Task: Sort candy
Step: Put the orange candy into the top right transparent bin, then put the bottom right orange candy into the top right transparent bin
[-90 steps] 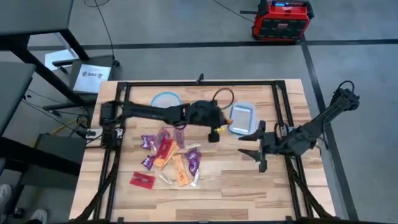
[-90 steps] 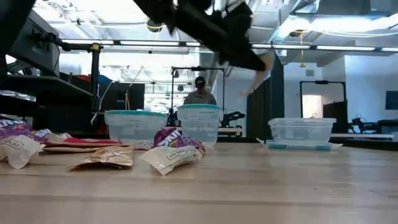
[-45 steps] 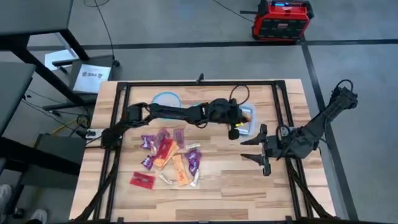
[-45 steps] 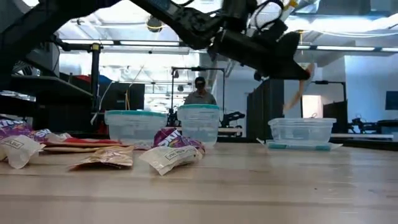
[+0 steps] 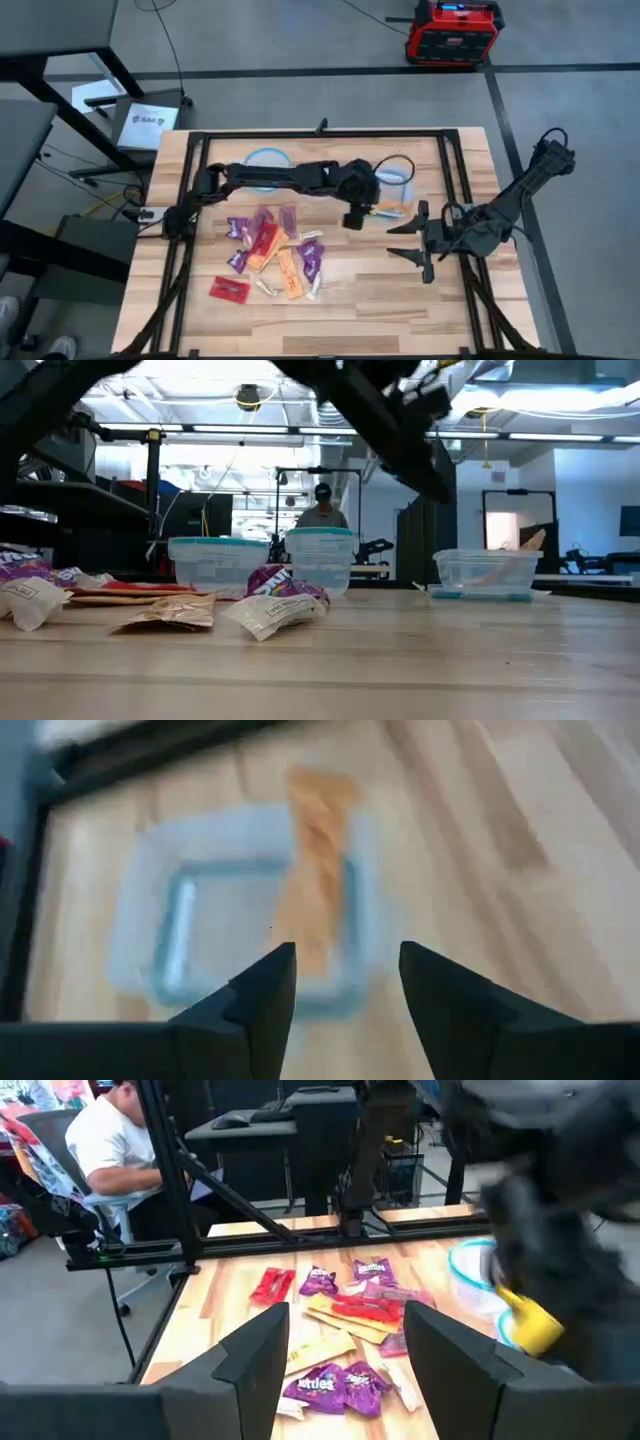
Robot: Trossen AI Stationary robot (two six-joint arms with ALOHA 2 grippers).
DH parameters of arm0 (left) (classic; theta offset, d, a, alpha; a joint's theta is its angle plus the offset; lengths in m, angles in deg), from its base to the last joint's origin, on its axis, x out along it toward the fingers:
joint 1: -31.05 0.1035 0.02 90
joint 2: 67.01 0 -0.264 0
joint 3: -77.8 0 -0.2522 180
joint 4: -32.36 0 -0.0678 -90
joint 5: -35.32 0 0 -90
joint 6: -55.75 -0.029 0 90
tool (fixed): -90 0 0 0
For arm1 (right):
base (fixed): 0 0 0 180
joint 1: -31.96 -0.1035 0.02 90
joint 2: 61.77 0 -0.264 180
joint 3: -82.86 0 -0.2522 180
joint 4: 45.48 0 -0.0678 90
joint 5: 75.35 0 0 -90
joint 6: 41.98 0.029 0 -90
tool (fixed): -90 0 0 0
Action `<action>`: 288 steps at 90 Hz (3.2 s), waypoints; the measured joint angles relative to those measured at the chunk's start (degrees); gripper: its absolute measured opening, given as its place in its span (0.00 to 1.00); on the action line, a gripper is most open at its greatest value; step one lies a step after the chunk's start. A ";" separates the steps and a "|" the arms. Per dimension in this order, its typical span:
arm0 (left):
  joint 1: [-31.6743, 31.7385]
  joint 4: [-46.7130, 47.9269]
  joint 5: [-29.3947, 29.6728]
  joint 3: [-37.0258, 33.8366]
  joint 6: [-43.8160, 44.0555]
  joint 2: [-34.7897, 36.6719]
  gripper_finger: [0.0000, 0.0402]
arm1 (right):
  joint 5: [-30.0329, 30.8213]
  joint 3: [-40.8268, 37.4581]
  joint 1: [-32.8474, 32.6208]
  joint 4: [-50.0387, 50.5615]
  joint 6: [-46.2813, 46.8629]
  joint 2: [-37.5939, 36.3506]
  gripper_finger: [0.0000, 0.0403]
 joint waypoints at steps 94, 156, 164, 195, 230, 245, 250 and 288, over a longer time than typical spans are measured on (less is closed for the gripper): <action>-38.88 23.98 30.88 -43.53 67.57 48.45 0.35 | -31.80 43.05 23.89 4.89 -0.52 66.84 0.50; -40.91 23.93 31.09 -44.03 64.77 48.67 0.35 | -32.67 53.09 24.73 12.70 2.23 81.87 0.32; -40.86 23.93 31.15 -44.03 64.73 48.67 0.35 | -34.46 53.09 25.43 13.88 -0.90 81.87 0.12; -40.78 23.62 31.46 -44.02 65.25 48.64 0.35 | -32.58 51.98 28.01 21.56 -10.93 71.20 0.01; -40.92 23.64 31.87 -44.01 64.71 48.68 0.35 | -19.12 35.25 37.77 44.98 -2.77 38.63 0.00; -40.49 23.44 32.63 -44.01 62.93 48.69 0.35 | -19.32 17.20 44.93 44.17 6.84 25.05 0.00; -40.48 23.45 32.70 -43.99 62.83 48.67 0.35 | -21.55 13.63 47.73 43.93 8.35 20.97 0.00; -40.48 23.26 33.51 -43.98 63.58 48.67 0.35 | -28.54 7.23 57.51 40.14 4.69 14.86 0.33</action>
